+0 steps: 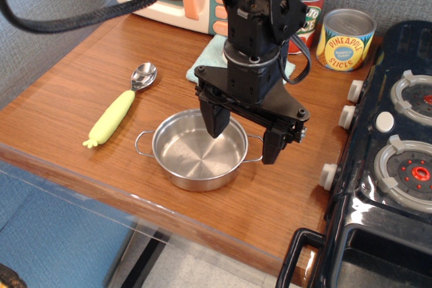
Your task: Pick up pot and move it to the right side of the spoon.
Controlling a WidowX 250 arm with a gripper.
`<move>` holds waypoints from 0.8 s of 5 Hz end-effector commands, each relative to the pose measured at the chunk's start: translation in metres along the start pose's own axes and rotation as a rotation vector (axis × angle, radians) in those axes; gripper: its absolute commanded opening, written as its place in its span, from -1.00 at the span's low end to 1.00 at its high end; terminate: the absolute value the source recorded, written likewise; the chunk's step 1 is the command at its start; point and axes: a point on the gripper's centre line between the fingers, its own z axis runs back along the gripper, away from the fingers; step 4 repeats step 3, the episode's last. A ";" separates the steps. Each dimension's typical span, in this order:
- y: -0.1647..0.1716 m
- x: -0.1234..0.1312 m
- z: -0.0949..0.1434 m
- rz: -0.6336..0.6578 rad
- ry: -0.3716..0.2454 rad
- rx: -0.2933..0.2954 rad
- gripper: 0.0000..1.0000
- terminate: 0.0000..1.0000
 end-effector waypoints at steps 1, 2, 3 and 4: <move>0.007 -0.005 0.014 0.004 -0.040 -0.005 1.00 -1.00; 0.007 -0.005 0.014 0.004 -0.040 -0.005 1.00 -1.00; 0.007 -0.005 0.014 0.004 -0.040 -0.005 1.00 1.00; 0.007 -0.005 0.014 0.004 -0.040 -0.005 1.00 1.00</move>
